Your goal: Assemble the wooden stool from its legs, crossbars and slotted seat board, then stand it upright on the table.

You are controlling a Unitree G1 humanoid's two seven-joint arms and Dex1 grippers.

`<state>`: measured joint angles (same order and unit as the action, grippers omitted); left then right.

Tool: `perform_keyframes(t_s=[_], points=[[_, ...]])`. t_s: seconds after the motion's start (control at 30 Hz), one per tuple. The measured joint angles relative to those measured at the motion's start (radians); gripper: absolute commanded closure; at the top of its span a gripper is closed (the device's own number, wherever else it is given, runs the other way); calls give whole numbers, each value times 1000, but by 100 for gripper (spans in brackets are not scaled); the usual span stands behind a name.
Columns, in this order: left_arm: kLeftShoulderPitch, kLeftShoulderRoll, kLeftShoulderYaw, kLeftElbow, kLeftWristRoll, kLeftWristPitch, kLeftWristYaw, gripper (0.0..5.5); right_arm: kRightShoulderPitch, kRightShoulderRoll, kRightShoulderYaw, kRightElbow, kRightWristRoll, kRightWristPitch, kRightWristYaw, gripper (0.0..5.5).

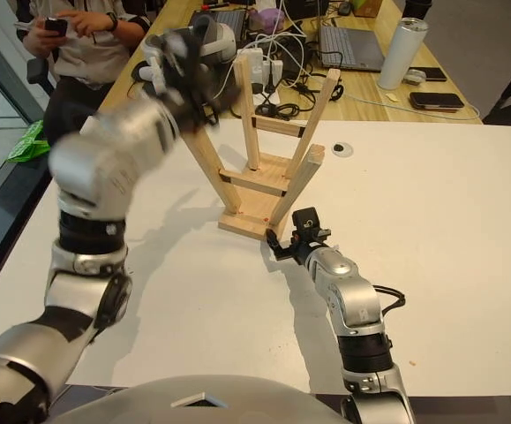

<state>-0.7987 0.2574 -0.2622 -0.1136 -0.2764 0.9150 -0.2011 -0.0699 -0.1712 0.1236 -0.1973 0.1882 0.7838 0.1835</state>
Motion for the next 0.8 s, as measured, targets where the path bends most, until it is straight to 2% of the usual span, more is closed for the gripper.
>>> perform_keyframes(t_s=[0.07, 0.13, 0.4, 0.47, 0.53, 0.63, 0.7, 0.73, 0.8], points=[[43, 17, -114, -14, 64, -16, -21, 251, 4, 3, 9, 15, -1, 15, 0, 68], [108, -38, -106, 37, 55, -6, -16, 251, 11, 7, 13, 5, 8, 18, 6, 68], [-131, -199, 313, 19, -60, -49, 134, 251, 11, 12, 14, 2, 20, 18, 12, 68], [-195, -204, 384, 6, -82, -53, 159, 251, 12, 14, 14, 2, 20, 18, 12, 68], [-234, -160, 409, 12, -69, -73, 161, 251, 12, 15, 14, 2, 20, 18, 10, 68], [-225, -58, 422, 85, 2, -111, 169, 251, 13, 15, 14, 2, 20, 18, 10, 68], [-171, -35, 389, 127, 42, -122, 165, 251, 13, 14, 14, 2, 20, 18, 10, 68], [-125, -27, 344, 151, 70, -118, 152, 251, 14, 14, 14, 2, 20, 18, 10, 68], [-28, -2, 167, 176, 137, -96, 92, 251, 12, 14, 12, -3, 20, 16, 11, 68]])
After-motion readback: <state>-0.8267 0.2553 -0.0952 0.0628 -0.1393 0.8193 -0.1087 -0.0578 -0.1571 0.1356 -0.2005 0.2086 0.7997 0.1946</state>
